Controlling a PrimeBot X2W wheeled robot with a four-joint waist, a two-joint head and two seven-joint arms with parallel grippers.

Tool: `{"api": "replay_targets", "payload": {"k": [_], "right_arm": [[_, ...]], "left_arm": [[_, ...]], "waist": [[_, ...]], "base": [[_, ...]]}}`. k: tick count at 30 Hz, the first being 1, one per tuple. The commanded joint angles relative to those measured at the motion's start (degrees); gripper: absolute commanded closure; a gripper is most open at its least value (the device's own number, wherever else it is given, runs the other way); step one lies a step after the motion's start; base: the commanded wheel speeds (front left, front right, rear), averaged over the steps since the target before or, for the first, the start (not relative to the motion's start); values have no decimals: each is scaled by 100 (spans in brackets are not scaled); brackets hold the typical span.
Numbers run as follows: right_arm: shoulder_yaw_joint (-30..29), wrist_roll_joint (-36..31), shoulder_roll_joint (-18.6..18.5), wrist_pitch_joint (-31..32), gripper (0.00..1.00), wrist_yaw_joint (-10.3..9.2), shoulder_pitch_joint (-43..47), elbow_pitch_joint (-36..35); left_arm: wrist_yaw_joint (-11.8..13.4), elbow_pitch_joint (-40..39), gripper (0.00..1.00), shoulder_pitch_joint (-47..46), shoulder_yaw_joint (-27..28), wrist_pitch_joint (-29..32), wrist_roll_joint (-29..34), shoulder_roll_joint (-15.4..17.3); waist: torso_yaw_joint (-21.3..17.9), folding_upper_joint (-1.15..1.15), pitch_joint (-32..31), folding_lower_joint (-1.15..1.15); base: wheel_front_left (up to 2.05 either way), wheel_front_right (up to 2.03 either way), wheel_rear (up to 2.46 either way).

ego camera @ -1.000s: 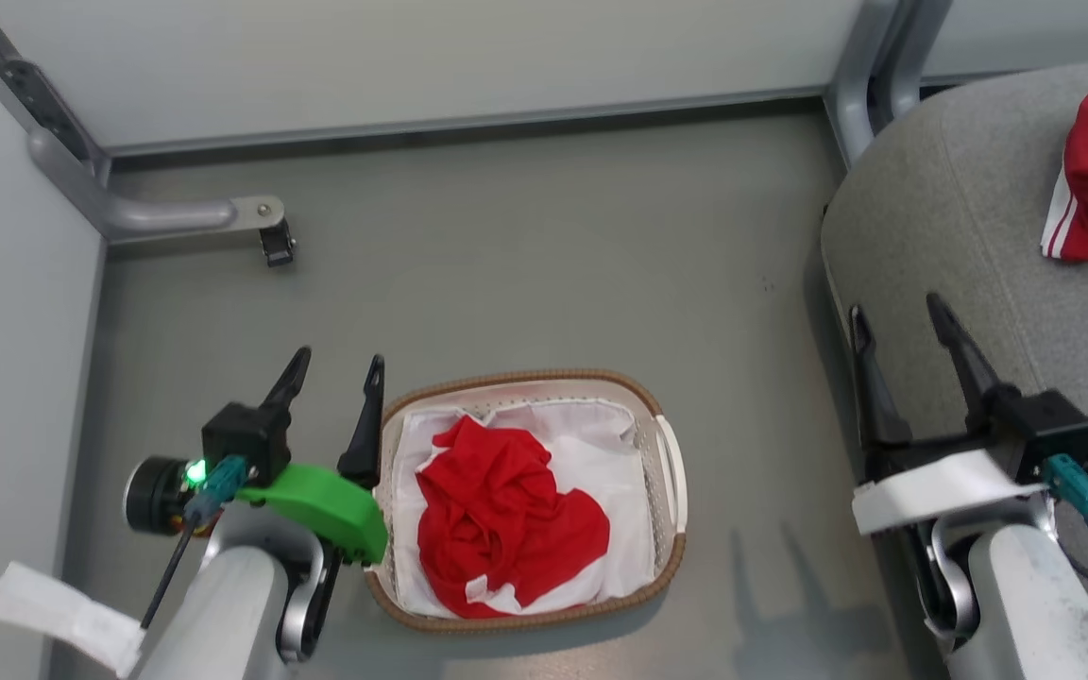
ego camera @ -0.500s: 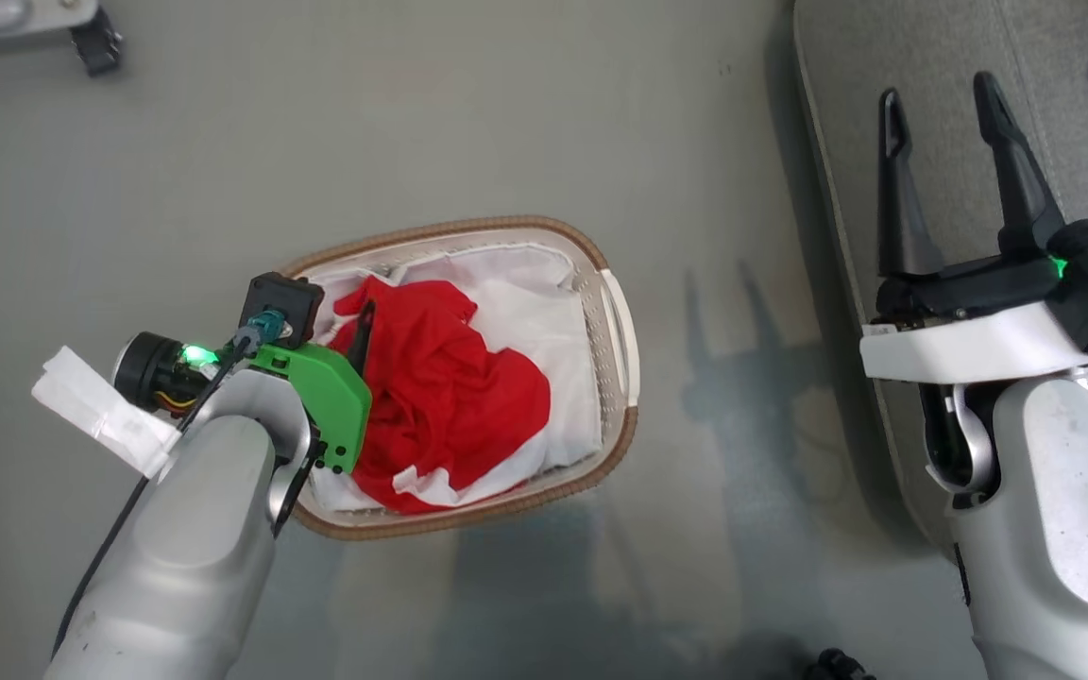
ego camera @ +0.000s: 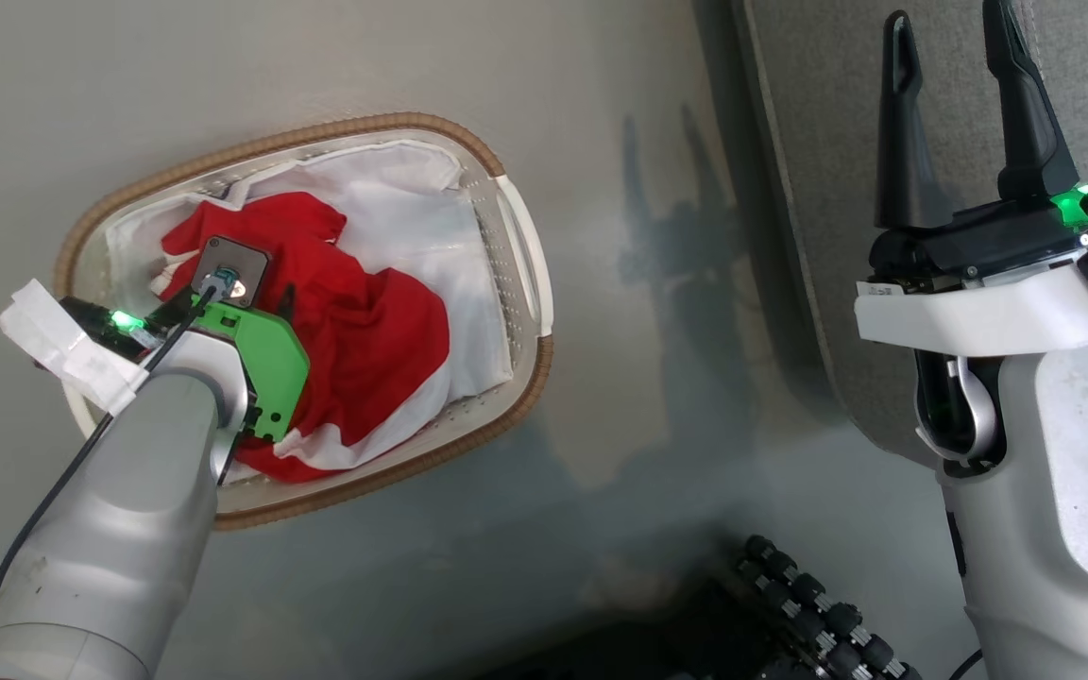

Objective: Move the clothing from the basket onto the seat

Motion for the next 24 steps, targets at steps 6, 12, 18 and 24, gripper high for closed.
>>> {"api": "replay_targets", "payload": {"k": [6, 12, 18, 24], "right_arm": [[148, 143, -6, -11, 0, -8, -61, -98], [221, 220, -6, -11, 0, -8, -73, -85], [199, 236, -7, -11, 0, -8, -78, -37], [120, 136, -9, -11, 0, -8, -10, 92]], "left_arm": [[333, 275, 0, -348, -75, 86, 173, 147], [475, 452, 53, -453, -160, 171, 234, 171], [420, 436, 100, -447, -250, 109, 180, 26], [308, 288, 100, -337, -321, -86, 101, -168]], "waist": [[-440, 0, 440, -1], [-490, 0, 508, -1], [-432, 0, 458, -1], [-247, 0, 225, -1]], "base": [[0, 0, 0], [0, 0, 0], [0, 0, 0], [0, 0, 0]]}}
